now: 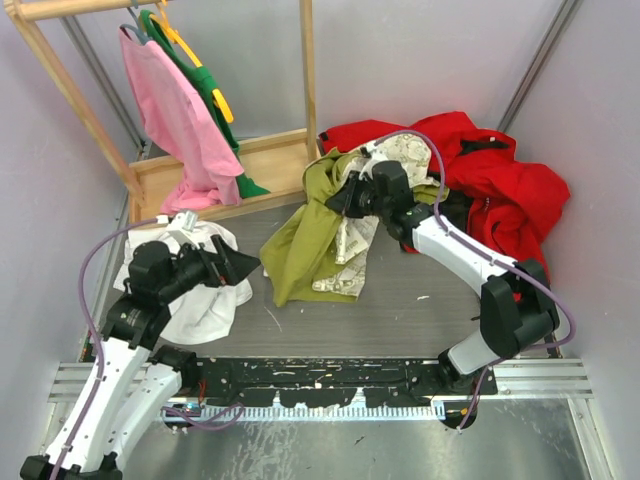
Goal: Zip up the jacket
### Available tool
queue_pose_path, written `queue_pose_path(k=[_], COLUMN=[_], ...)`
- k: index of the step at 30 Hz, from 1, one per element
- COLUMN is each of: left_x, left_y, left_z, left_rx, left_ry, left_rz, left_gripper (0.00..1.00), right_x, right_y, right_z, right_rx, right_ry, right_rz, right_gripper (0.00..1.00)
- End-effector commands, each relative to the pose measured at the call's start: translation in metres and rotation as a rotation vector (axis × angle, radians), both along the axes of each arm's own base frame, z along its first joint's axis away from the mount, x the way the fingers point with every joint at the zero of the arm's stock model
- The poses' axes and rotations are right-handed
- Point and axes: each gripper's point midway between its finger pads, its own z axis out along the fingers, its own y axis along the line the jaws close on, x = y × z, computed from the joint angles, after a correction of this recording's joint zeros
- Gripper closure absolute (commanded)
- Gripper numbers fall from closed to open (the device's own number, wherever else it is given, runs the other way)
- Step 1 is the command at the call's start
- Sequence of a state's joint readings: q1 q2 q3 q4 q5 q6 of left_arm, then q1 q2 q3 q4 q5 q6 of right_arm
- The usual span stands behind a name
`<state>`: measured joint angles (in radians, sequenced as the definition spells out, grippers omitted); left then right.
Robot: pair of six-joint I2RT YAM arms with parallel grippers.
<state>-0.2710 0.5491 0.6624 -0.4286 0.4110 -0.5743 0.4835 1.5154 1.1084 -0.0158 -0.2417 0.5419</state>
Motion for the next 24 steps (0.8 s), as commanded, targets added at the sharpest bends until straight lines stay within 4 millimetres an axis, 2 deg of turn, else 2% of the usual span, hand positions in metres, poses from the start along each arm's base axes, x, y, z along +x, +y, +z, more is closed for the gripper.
queue_pose_path(k=[1,6,7,10,13,19,21,24], left_x=[0.012,0.021,0.022,0.022,0.021,0.020,0.020,0.018], left_y=[-0.011,-0.019,-0.020,-0.024,-0.030,-0.038,-0.041,-0.047], left_z=[-0.001,-0.037,-0.047,-0.071,-0.080,-0.096,-0.100,-0.099], left_rx=[-0.072,-0.079,-0.064,-0.012,0.018,0.139,0.164,0.192], left_ry=[0.000,0.079,0.097,0.147,0.168,0.182,0.191,0.189], left_rz=[-0.006,-0.003,0.000,0.000,-0.014,-0.024,-0.027,-0.035], left_gripper=[0.02,0.02,0.02,0.02,0.02,0.02,0.02,0.02], right_x=[-0.005,-0.013,-0.016,-0.026,-0.037,-0.065,-0.077,-0.095], right_y=[0.001,-0.021,-0.023,-0.029,-0.042,-0.072,-0.082,-0.088], right_z=[0.036,-0.014,-0.022,-0.034,-0.041,-0.038,-0.044,-0.051], right_rx=[0.134,0.066,0.062,0.020,-0.071,-0.222,-0.277,-0.315], right_ry=[-0.118,-0.070,-0.060,-0.065,-0.072,-0.100,-0.084,-0.068], right_rz=[-0.027,-0.101,-0.100,-0.077,-0.066,-0.062,-0.065,-0.042], right_gripper=[0.97,0.83,0.77,0.52,0.37,0.28,0.27,0.28])
